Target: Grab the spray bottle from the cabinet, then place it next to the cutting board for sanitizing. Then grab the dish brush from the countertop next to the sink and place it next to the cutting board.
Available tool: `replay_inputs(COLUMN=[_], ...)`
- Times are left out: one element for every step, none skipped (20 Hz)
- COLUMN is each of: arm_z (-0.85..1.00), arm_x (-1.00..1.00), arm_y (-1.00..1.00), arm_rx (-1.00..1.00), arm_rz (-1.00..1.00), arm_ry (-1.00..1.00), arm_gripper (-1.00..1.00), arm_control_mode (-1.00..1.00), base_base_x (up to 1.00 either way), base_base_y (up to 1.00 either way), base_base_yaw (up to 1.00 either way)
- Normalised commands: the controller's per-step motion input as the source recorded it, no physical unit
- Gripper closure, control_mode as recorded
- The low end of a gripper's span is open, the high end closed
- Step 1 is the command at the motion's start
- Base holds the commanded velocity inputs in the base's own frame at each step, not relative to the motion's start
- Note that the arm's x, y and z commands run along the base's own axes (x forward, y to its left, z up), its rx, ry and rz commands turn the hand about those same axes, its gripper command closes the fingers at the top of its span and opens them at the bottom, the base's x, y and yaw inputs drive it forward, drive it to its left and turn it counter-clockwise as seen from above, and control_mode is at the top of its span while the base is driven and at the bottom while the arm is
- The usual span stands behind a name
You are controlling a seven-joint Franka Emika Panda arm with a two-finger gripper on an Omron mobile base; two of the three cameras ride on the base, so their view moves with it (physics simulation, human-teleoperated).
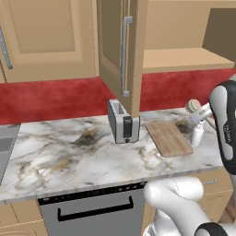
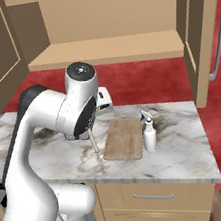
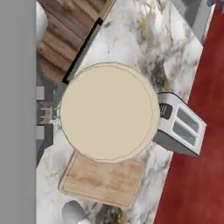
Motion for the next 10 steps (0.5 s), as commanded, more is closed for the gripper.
replay_inputs(arm_z=[-0.15, -0.20, -0.22, -0.25, -0.21, -0.22, -0.20, -0.14, -0.17, -0.16], arm_x=[0.00, 0.00, 0.00, 0.00, 0.00, 0.00, 0.00, 0.00, 0.00, 0.00], arm_y=[0.00, 0.00, 0.00, 0.00, 0.00, 0.00, 0.00, 0.00, 0.00, 0.00], arm_rx=[-0.26, -0.23, -0.20, -0.16, -0.16, -0.17, -0.18, -0.19, -0.19, -0.20], arm_rz=[0.39, 0.39, 0.39, 0.40, 0.41, 0.42, 0.42, 0.40, 0.39, 0.35], arm_ry=[0.15, 0.15, 0.13, 0.15, 0.15, 0.14, 0.12, 0.09, 0.09, 0.13], arm_gripper=[1.00, 1.00, 1.00, 1.00, 1.00, 1.00, 1.00, 1.00, 1.00, 1.00], arm_control_mode=[-1.00, -1.00, -1.00, -1.00, -1.00, -1.00, -1.00, -1.00, -1.00, -1.00], base_base_x=[0.00, 0.00, 0.00, 0.00, 0.00, 0.00, 0.00, 0.00, 0.00, 0.00], base_base_y=[0.00, 0.00, 0.00, 0.00, 0.00, 0.00, 0.00, 0.00, 0.00, 0.00], base_base_yaw=[0.00, 0.00, 0.00, 0.00, 0.00, 0.00, 0.00, 0.00, 0.00, 0.00])
